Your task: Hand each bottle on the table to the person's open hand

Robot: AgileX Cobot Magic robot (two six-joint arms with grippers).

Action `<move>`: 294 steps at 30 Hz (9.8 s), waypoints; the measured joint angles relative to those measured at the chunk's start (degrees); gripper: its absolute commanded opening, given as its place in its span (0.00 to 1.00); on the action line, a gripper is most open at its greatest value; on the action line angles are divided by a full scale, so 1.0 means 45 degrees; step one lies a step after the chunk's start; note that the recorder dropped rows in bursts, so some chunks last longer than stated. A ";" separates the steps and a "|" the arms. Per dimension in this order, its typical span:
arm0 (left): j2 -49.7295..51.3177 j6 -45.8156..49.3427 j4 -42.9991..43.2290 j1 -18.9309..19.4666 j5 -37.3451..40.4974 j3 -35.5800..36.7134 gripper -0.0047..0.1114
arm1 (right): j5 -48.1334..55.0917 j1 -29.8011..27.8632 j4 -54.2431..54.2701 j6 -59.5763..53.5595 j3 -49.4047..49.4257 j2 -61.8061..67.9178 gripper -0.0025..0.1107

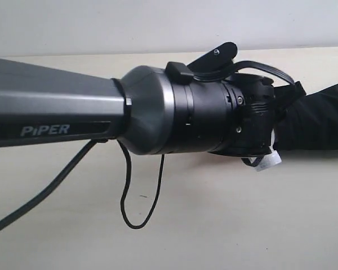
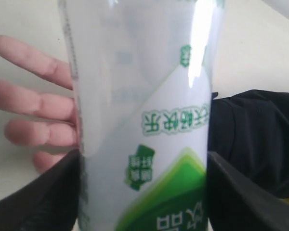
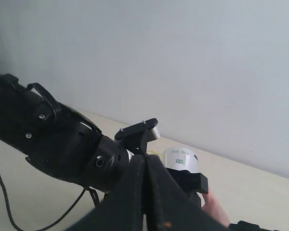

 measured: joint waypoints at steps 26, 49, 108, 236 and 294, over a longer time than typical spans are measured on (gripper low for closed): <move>0.1385 -0.0247 0.0695 0.1035 -0.3177 0.0000 0.10 | 0.0000 0.0000 0.0000 0.0000 0.0000 0.0000 0.02; 0.1410 0.0045 0.0943 0.1035 -0.3733 0.0000 0.81 | 0.0000 0.0000 0.0000 0.0000 0.0000 0.0000 0.02; -0.8086 1.1714 -0.1737 0.0354 0.2531 0.3898 0.04 | 0.0000 0.0000 0.0000 0.0000 0.0000 0.0000 0.02; -1.8760 0.9716 0.8790 -0.0427 -0.1441 1.4808 0.04 | 0.0000 0.0000 0.0000 0.0000 0.0000 0.0000 0.02; -0.5206 3.0335 -0.6275 0.6283 0.1079 0.3078 0.04 | 0.0000 0.0000 0.0000 0.0000 0.0000 0.0000 0.02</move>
